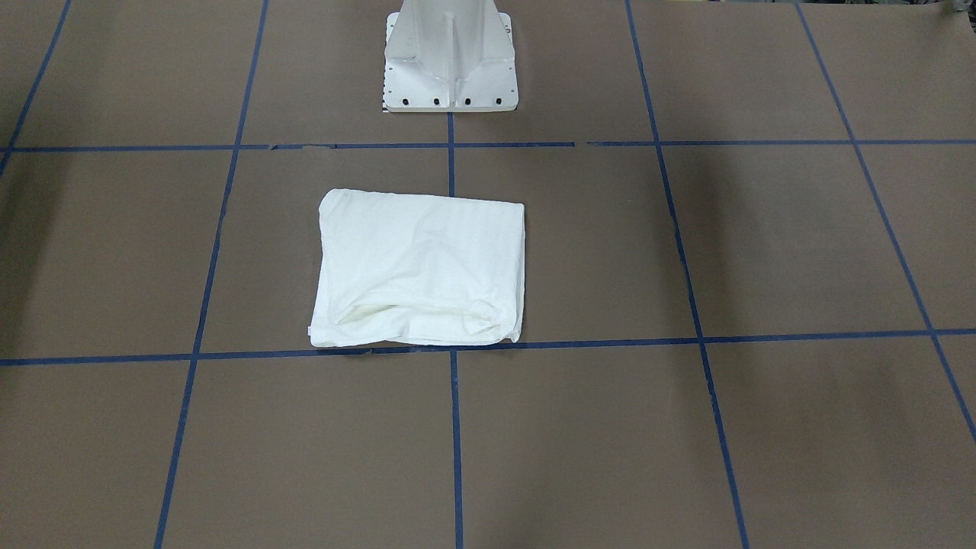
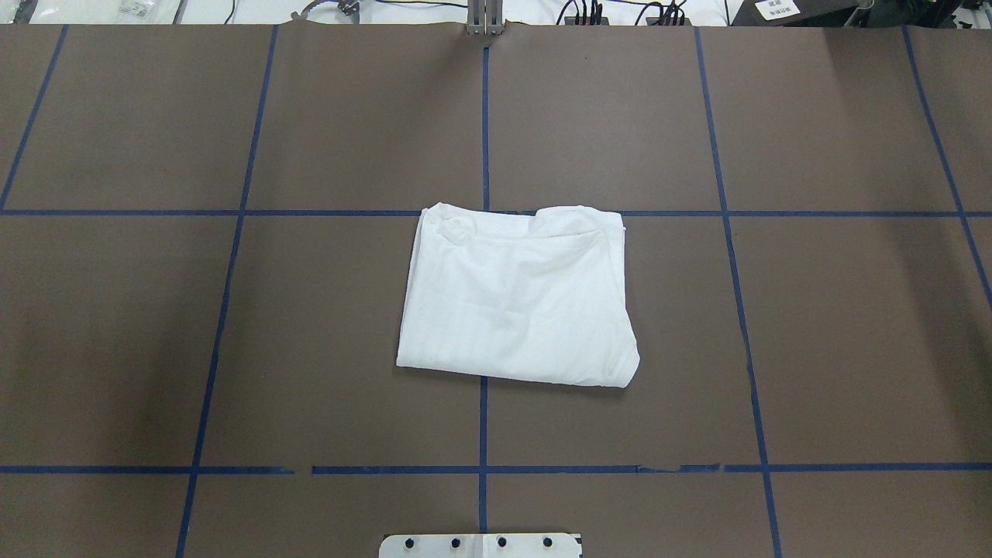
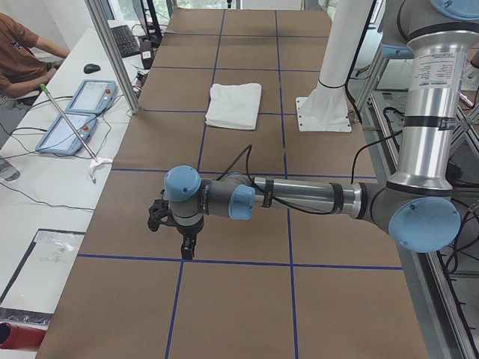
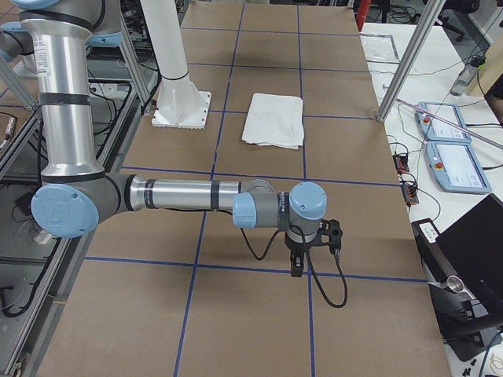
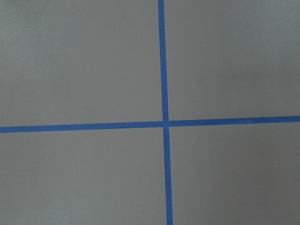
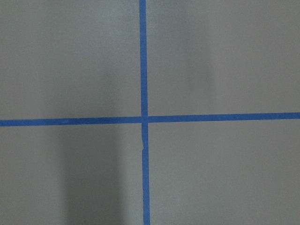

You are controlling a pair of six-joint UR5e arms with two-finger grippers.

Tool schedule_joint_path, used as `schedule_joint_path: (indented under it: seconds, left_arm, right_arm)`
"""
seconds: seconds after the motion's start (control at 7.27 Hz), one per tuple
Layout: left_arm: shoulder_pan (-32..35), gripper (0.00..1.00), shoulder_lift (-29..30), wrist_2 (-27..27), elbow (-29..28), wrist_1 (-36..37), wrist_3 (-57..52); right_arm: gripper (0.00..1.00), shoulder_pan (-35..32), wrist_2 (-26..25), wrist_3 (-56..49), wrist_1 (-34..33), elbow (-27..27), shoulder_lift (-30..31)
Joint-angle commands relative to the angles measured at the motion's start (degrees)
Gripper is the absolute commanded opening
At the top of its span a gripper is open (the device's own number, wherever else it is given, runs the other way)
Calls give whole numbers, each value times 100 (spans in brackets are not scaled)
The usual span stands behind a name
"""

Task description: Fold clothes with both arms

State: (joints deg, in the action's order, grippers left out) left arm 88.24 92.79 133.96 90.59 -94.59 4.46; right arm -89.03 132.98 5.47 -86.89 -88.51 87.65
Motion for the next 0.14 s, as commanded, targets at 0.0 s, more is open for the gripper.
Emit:
schedule_joint_path:
  seconds: [0.0]
  left_arm:
    - [0,100,2,-1,3,-7,-7]
  right_arm:
    - [100,0,44,7,-12,9,6]
